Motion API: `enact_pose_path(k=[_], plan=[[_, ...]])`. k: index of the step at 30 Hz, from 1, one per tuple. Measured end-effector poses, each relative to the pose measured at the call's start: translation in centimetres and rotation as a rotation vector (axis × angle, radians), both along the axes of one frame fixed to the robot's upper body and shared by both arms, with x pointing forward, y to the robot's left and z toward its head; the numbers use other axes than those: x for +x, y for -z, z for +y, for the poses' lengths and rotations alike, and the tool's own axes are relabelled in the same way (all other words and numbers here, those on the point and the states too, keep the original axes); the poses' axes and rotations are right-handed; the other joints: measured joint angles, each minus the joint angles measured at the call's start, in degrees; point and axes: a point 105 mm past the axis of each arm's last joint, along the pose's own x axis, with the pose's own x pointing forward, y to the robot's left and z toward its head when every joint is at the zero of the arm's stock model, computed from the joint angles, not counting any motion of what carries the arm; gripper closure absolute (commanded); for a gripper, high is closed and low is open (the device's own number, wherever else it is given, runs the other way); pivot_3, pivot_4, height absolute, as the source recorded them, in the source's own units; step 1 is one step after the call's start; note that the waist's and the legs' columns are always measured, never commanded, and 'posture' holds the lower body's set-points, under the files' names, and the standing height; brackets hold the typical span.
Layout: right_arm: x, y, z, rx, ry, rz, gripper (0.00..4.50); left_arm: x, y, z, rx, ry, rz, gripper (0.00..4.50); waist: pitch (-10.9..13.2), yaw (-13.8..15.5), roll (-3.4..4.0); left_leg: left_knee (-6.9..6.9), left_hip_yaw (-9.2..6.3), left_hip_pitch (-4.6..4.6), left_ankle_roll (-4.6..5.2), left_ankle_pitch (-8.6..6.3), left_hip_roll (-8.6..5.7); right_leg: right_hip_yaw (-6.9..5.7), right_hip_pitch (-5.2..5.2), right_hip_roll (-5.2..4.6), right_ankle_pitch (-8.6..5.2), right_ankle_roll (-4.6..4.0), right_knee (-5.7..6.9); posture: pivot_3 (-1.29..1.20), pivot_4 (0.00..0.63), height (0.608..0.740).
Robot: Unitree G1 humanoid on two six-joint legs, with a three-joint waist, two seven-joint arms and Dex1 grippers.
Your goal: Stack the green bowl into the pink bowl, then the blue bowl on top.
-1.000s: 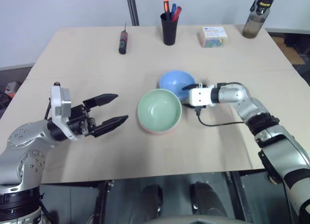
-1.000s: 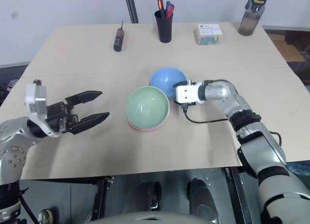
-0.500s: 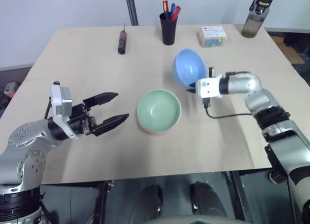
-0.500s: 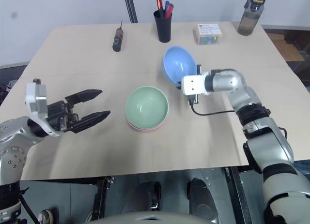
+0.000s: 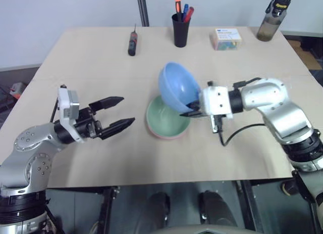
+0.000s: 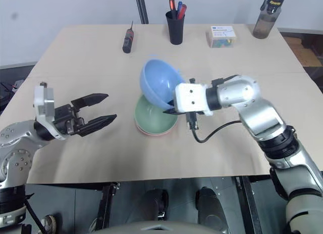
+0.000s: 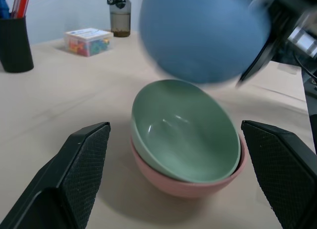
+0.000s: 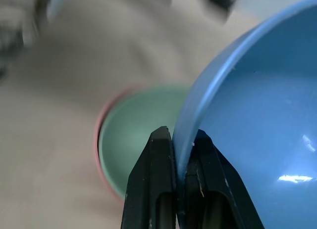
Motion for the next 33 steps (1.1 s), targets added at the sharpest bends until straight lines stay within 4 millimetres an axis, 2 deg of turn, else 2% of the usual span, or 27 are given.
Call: enact_pose_path(k=[3,6,9,14,15,21,22,23,24,25,26,27,28,30,32,33], plan=[[0.4,1.5,0.4,-0.038,0.008,0.027,4.46,0.0,0.0,0.0,-0.001,-0.001,0.002,0.0,0.0,-0.1,0.0,0.0,0.0,-0.02,0.0,0.0,0.0,-0.01,-0.02,0.01,0.0,0.0,-0.01,0.0,0.15,0.74],[0.1,1.9,0.6,-0.056,-0.011,0.055,3.53,0.0,0.2,0.1,-0.001,-0.003,0.01,0.0,0.0,-0.1,0.0,0.0,-0.02,-0.02,0.0,0.0,0.0,-0.02,-0.01,0.01,0.0,0.0,-0.03,0.0,0.15,0.74],[-0.3,2.1,0.7,-0.067,-0.027,0.093,2.26,-0.1,0.4,0.1,-0.001,-0.006,0.014,0.0,0.0,-0.1,0.0,0.0,-0.03,-0.02,0.0,0.0,0.01,-0.03,-0.01,0.01,0.0,0.0,-0.02,0.0,0.15,0.74],[-1.4,0.5,1.0,-0.007,-0.054,0.121,0.26,-0.1,0.4,0.1,-0.001,-0.007,0.015,0.0,0.0,0.0,0.0,0.0,-0.05,-0.02,0.0,0.0,0.01,-0.04,0.0,0.0,0.0,0.0,-0.03,0.0,0.15,0.74],[-1.5,-0.1,1.0,0.018,-0.05,0.112,0.07,-0.1,0.4,0.1,-0.002,-0.007,0.015,0.0,0.0,0.0,0.0,0.0,-0.06,-0.02,0.0,0.0,0.01,-0.04,0.0,0.0,0.0,0.0,-0.03,0.0,0.15,0.74],[-1.9,-4.4,0.1,0.253,0.006,0.126,0.07,0.1,0.5,-0.3,-0.006,-0.001,0.017,0.0,0.0,0.1,0.0,0.0,-0.09,-0.05,0.0,0.0,0.0,-0.06,0.0,-0.02,0.0,0.0,-0.03,0.0,0.15,0.74],[-2.0,-5.2,-0.5,0.305,0.033,0.134,0.07,0.1,0.5,-0.4,-0.009,0.003,0.02,0.0,0.0,0.3,-0.01,0.0,-0.1,-0.06,0.01,0.0,0.0,-0.08,0.02,-0.03,0.0,0.0,-0.06,0.0,0.15,0.74],[-2.0,-5.7,-2.2,0.378,0.108,0.145,0.07,0.1,0.6,-0.5,-0.013,0.004,0.027,0.0,0.0,0.6,-0.08,-0.01,-0.15,-0.06,0.01,-0.01,-0.01,-0.13,0.04,-0.04,0.0,0.0,-0.09,0.0,0.15,0.74],[-1.8,-5.6,-3.3,0.402,0.156,0.156,0.07,0.1,0.7,-0.4,-0.014,-0.004,0.033,0.0,-0.1,1.0,-0.1,-0.01,-0.16,-0.06,0.02,-0.01,-0.01,-0.14,0.06,-0.05,0.0,0.0,-0.11,0.0,0.15,0.74],[-1.4,-4.4,-6.0,0.396,0.274,0.189,0.07,0.3,1.0,-0.3,0.002,-0.021,0.045,0.0,-0.1,1.5,-0.1,-0.02,-0.17,-0.09,0.02,-0.01,-0.08,-0.17,0.06,-0.11,0.0,0.0,-0.12,0.0,0.15,0.74],[-1.4,-4.0,-6.5,0.39,0.297,0.2,0.07,0.3,1.1,-0.2,0.008,-0.028,0.05,0.0,-0.1,1.6,-0.1,-0.02,-0.17,-0.07,0.02,-0.01,-0.08,-0.17,0.08,-0.12,0.0,0.0,-0.12,0.0,0.15,0.74],[-1.7,-2.0,-9.6,0.349,0.41,0.281,0.07,0.4,1.5,0.3,0.05,-0.061,0.072,0.0,0.0,1.8,-0.09,-0.03,-0.17,-0.1,0.04,-0.02,-0.11,-0.18,0.08,-0.15,0.0,0.0,-0.14,0.0,0.15,0.74],[-1.7,-1.7,-10.0,0.343,0.425,0.294,0.07,0.4,1.6,0.4,0.055,-0.067,0.078,0.0,0.0,1.8,-0.09,-0.03,-0.14,-0.08,0.05,-0.03,-0.11,-0.15,0.08,-0.15,0.0,0.0,-0.14,0.0,0.15,0.74],[-2.7,-0.3,-13.2,0.328,0.532,0.343,0.07,-0.3,1.9,0.8,0.08,-0.039,0.127,0.0,0.0,1.7,-0.07,-0.03,-0.1,-0.03,0.07,-0.04,-0.07,-0.11,0.12,-0.09,0.0,0.0,-0.13,0.0,0.15,0.74],[-3.3,0.1,-15.9,0.342,0.634,0.342,0.07,-1.3,2.0,1.4,0.104,-0.002,0.177,0.0,0.0,1.1,-0.05,-0.06,0.01,0.02,0.11,-0.06,0.01,-0.01,0.11,-0.02,-0.01,0.0,-0.1,0.0,0.15,0.74],[-3.6,0.1,-16.6,0.35,0.657,0.338,0.07,-1.5,1.9,1.6,0.119,0.003,0.179,0.0,0.0,1.1,-0.04,-0.06,0.04,0.09,0.24,-0.14,0.04,0.02,0.15,0.0,-0.01,0.0,-0.08,0.0,0.15,0.74]])
